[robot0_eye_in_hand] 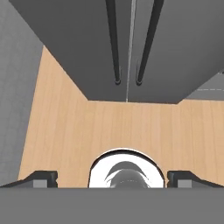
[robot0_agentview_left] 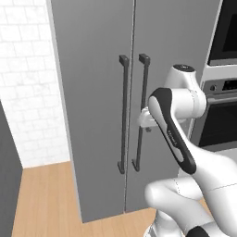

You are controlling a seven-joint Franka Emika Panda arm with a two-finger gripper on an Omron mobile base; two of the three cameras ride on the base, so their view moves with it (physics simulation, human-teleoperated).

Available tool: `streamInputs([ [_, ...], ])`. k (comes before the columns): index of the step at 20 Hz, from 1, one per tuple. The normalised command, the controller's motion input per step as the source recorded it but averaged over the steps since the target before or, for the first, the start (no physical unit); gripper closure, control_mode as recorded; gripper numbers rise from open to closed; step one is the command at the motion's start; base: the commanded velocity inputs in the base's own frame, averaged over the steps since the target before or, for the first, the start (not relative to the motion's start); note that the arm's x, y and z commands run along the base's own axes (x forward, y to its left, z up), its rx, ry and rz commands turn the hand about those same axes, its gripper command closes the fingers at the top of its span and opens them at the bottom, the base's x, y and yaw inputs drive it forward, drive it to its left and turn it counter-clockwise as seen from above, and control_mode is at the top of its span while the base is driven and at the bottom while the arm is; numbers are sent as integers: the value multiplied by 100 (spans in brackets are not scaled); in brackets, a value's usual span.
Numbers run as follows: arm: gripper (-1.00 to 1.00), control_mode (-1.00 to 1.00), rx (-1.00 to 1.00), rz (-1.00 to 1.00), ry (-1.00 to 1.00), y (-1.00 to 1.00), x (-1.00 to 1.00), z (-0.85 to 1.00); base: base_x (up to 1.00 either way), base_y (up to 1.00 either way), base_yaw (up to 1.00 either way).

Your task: Grab a lemon wedge from the fridge and one ice cube from the ice bowl, and put them in the glass of lemonade.

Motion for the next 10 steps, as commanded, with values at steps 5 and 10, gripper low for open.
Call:
streamInputs([
  [5,-100,100,0,0,0,0,0,0,-52,-3,-3],
  [10,-100,100,0,0,0,0,0,0,-10,0,0],
])
